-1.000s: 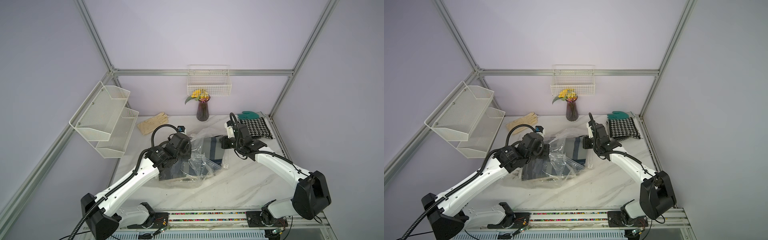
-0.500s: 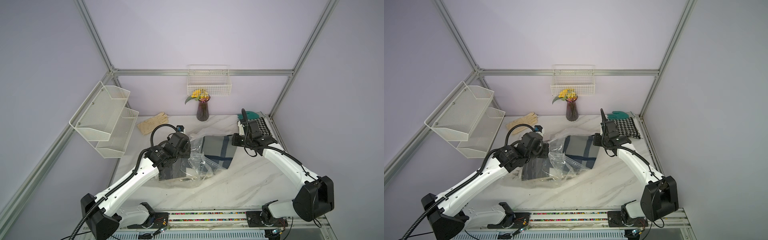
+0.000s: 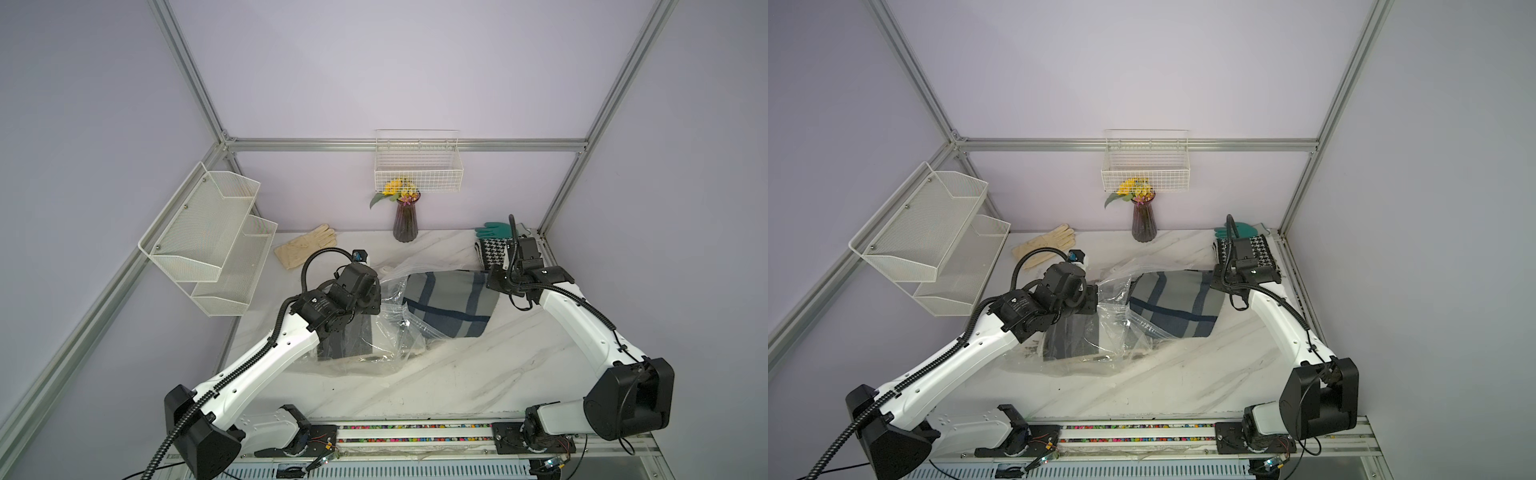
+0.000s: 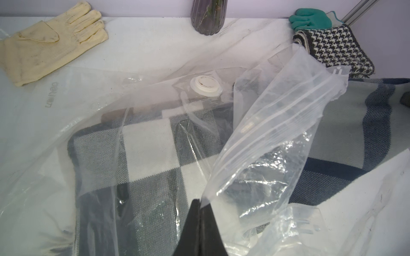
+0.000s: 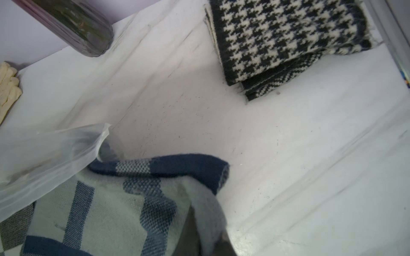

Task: Take the scarf out of the vacuum bag
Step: Take out the scarf from the vacuum bag.

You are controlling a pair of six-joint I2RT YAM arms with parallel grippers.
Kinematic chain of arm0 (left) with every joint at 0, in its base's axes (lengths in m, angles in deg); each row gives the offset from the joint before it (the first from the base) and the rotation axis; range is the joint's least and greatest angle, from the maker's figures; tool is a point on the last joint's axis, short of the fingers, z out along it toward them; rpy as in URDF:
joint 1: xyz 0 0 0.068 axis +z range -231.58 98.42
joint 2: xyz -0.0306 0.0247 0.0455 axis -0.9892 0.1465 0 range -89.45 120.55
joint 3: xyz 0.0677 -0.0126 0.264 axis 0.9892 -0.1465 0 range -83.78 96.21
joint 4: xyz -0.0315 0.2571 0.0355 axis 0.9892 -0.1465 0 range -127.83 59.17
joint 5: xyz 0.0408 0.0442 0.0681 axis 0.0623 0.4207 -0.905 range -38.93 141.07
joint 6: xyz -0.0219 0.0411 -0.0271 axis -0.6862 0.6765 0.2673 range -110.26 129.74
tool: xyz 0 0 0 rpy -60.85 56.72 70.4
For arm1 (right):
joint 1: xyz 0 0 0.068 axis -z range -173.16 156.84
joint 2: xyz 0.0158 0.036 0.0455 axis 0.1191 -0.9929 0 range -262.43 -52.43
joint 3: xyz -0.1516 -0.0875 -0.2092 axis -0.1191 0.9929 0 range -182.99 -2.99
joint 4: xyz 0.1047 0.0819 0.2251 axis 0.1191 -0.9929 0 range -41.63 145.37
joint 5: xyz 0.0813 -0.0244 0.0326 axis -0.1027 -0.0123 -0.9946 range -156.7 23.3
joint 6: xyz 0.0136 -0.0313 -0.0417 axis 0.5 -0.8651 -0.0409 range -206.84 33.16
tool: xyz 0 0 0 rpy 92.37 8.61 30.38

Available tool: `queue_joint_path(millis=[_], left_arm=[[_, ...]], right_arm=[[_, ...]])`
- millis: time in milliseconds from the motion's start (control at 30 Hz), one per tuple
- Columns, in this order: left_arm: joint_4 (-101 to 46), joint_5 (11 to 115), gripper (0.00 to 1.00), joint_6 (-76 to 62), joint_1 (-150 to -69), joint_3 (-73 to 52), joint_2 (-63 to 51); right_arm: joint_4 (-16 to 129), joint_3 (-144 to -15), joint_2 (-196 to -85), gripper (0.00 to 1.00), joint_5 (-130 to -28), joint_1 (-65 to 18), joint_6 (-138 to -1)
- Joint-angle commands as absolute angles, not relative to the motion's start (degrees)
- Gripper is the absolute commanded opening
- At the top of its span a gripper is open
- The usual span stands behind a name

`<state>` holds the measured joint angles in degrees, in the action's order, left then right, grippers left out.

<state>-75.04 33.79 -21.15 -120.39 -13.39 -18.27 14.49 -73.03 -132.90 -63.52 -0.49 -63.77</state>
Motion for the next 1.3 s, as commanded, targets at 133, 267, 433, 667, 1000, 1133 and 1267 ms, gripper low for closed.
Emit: queue_joint_path(millis=[133,267,433,667,1000,1133,1267], left_arm=[[-73.55,31.90,0.00,-20.67,-118.22,-13.80,-19.79],[-73.55,32.51,0.00,-20.32,-117.48,-14.48,-20.55],[-73.69,32.52,0.00,-20.23,-116.66,-14.93,-21.08],[-73.29,34.60,0.00,-19.45,-115.55,-15.95,-21.10],[-74.25,34.15,0.00,-19.35,-115.22,-15.32,-20.98],[-74.78,34.02,0.00,-19.08,-114.90,-15.15,-21.42],[-75.33,34.26,0.00,-18.83,-114.58,-15.09,-21.60]], right_arm=[[14.15,-76.80,-133.23,0.00,-60.01,5.75,-61.73],[14.43,-77.65,-134.23,0.00,-59.98,7.73,-61.45],[14.75,-79.10,-135.78,0.00,-59.40,10.63,-60.90],[17.10,-79.96,-138.13,0.00,-62.26,14.70,-59.26],[19.48,-82.51,-141.59,0.00,-62.84,16.85,-57.14],[20.80,-83.40,-142.82,0.00,-63.52,18.58,-56.14],[24.29,-83.31,-143.88,0.00,-65.27,19.41,-54.34]])
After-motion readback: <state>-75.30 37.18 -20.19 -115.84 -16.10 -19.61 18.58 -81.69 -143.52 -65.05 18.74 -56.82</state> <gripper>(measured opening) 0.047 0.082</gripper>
